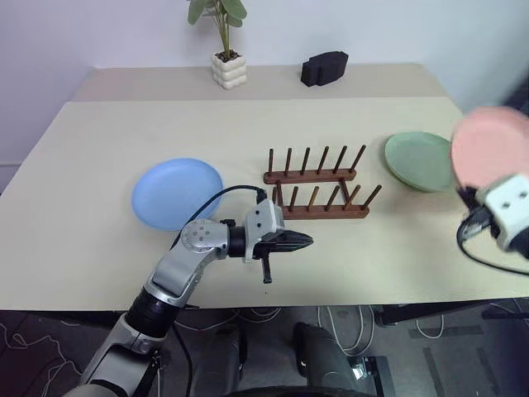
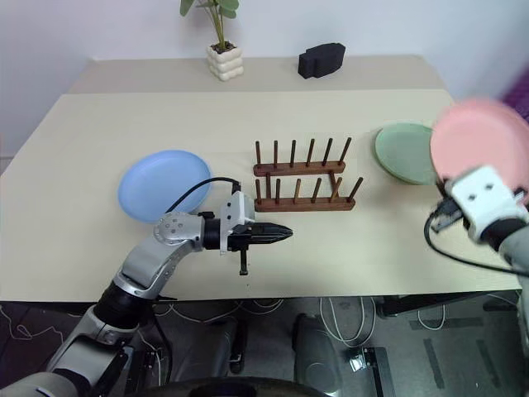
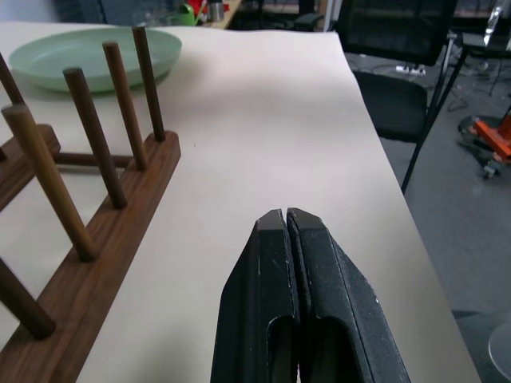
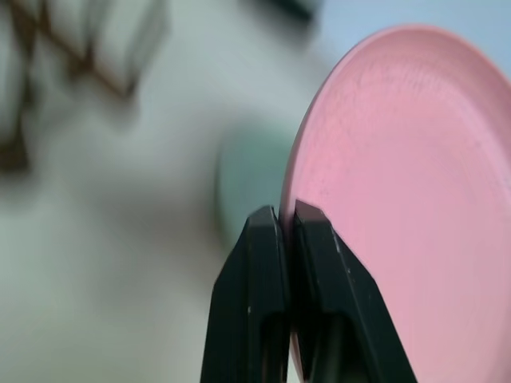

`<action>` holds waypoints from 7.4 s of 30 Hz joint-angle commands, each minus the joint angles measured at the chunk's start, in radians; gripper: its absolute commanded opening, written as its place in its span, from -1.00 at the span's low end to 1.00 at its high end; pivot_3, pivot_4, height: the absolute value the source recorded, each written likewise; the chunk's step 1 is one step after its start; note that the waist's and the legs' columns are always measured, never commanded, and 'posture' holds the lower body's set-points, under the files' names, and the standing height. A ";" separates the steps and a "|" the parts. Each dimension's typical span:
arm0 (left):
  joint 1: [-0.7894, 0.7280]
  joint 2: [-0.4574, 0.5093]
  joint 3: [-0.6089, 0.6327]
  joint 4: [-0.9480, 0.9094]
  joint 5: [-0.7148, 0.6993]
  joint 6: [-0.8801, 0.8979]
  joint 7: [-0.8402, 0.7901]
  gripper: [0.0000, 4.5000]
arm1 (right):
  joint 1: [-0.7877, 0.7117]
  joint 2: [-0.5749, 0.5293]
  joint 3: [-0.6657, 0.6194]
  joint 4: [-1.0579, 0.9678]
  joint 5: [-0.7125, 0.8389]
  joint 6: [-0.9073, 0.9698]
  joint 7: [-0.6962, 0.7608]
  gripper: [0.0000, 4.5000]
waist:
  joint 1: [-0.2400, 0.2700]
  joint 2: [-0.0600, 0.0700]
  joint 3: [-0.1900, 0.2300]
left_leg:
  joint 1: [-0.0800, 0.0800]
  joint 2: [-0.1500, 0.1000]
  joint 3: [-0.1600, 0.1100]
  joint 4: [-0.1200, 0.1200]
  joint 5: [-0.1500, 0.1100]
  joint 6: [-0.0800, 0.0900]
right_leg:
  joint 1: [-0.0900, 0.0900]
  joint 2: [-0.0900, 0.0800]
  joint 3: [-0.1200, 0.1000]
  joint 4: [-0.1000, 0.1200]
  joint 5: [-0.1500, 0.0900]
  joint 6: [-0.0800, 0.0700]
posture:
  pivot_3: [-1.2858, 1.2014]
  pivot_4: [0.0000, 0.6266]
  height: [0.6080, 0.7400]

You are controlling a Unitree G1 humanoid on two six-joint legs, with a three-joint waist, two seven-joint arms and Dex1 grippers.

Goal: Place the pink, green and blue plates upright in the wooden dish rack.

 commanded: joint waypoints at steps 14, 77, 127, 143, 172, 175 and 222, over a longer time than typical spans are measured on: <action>0.001 -0.005 0.026 -0.042 -0.017 0.015 0.053 -1.00 | -0.395 0.142 0.001 0.018 0.941 0.308 0.045 -0.97 | 0.006 -0.001 0.000 | -0.001 0.001 -0.001 0.000 -0.001 0.002 | 0.000 -0.002 0.000 0.000 0.001 -0.002 | 0.03 -0.52 0.94; 0.031 0.032 0.036 -0.083 -0.048 0.033 0.102 -1.00 | -0.230 0.003 -0.105 0.491 0.503 0.034 0.009 0.98 | 0.005 0.001 0.000 | -0.001 0.000 0.002 0.000 -0.001 0.002 | 0.000 -0.002 0.001 -0.001 0.001 -0.002 | 0.03 -0.52 0.94; 0.035 0.035 0.029 -0.097 -0.058 0.044 0.114 -1.00 | -0.381 -0.100 0.300 0.991 -0.298 -0.730 -0.207 -0.99 | -0.019 0.002 0.000 | 0.001 -0.003 0.002 0.000 -0.001 0.002 | 0.002 -0.002 0.003 0.000 0.001 -0.002 | 0.03 -0.52 0.94; 0.061 0.024 0.078 -0.116 -0.059 0.027 0.137 -1.00 | -0.533 -0.025 0.123 0.167 0.382 -0.244 -0.016 -0.99 | -0.014 0.002 0.000 | 0.001 0.000 0.001 0.000 -0.001 0.003 | 0.001 -0.002 0.003 0.000 0.001 -0.002 | 0.03 -0.52 0.94; 0.097 0.056 0.101 -0.175 -0.078 0.074 0.161 -1.00 | -0.351 0.230 0.202 0.083 1.269 0.314 -0.204 -0.99 | -0.016 0.001 0.000 | 0.000 0.001 -0.001 0.000 -0.002 0.003 | 0.000 -0.002 0.003 0.000 0.001 -0.002 | 0.03 -0.52 0.94; 0.097 0.055 0.101 -0.175 -0.076 0.074 0.164 -1.00 | -0.359 0.233 0.205 0.108 1.262 0.329 -0.200 -0.99 | -0.015 0.001 0.000 | 0.000 0.001 0.000 0.000 -0.002 0.003 | 0.000 -0.002 0.003 0.000 0.001 -0.002 | 0.03 -0.52 0.94; 0.082 0.061 0.165 -0.168 -0.104 0.088 0.189 -0.89 | -0.478 0.035 0.223 0.049 0.737 0.223 -0.028 0.99 | -0.015 0.001 0.000 | -0.001 0.001 0.002 0.000 -0.002 0.004 | -0.001 -0.002 0.002 -0.001 0.001 -0.002 | 0.03 -0.52 0.94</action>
